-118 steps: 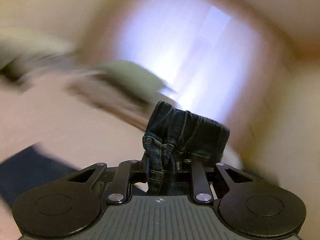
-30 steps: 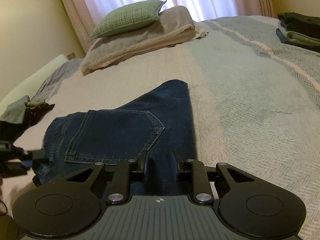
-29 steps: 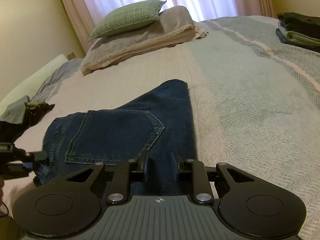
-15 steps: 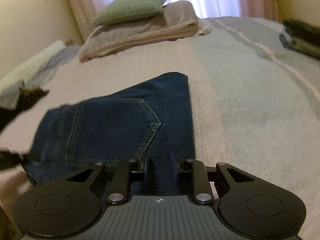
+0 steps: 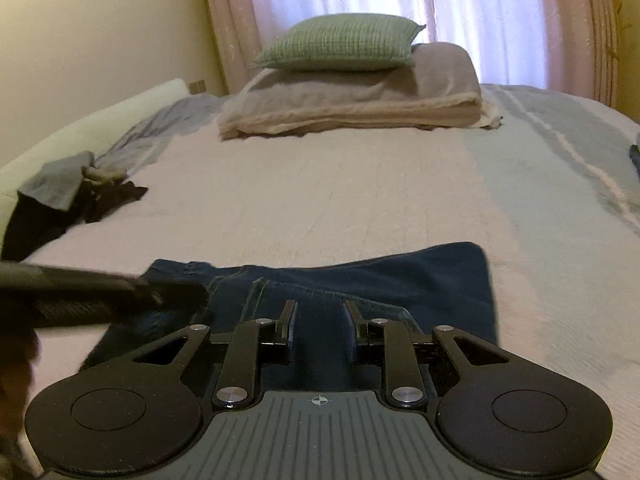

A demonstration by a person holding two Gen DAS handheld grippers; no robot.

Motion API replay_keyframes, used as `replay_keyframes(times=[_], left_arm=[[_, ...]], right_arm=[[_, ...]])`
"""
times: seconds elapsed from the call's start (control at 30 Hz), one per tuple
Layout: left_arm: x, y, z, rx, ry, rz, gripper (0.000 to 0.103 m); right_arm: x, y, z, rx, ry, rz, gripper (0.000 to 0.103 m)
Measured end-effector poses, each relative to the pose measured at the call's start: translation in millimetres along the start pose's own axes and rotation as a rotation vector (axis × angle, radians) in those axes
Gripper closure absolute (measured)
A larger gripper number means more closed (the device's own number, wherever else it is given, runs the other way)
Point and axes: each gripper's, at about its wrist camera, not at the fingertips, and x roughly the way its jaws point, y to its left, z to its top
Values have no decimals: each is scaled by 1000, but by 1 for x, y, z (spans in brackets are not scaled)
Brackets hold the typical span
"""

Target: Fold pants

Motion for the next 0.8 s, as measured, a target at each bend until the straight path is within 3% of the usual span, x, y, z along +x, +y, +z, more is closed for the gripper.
replay_keyframes(times=[0.1, 0.23, 0.37, 0.53, 0.67, 0.8], left_arm=[[29, 16, -18, -9, 38, 41, 97], [29, 19, -35, 56, 12, 67, 99], [0, 13, -26, 39, 0, 86, 100], [-38, -2, -37, 61, 27, 126, 95], [-39, -9, -60, 47, 80, 156, 88], [-44, -18, -66, 58, 81, 196, 86]], right_arm=[[43, -5, -16, -38, 95, -66, 83], [43, -8, -21, -68, 89, -66, 83], [3, -15, -16, -19, 63, -93, 82], [-56, -23, -39, 38, 45, -81, 82], [-57, -21, -66, 53, 124, -113, 82], [-65, -9, -67, 25, 117, -146, 82]])
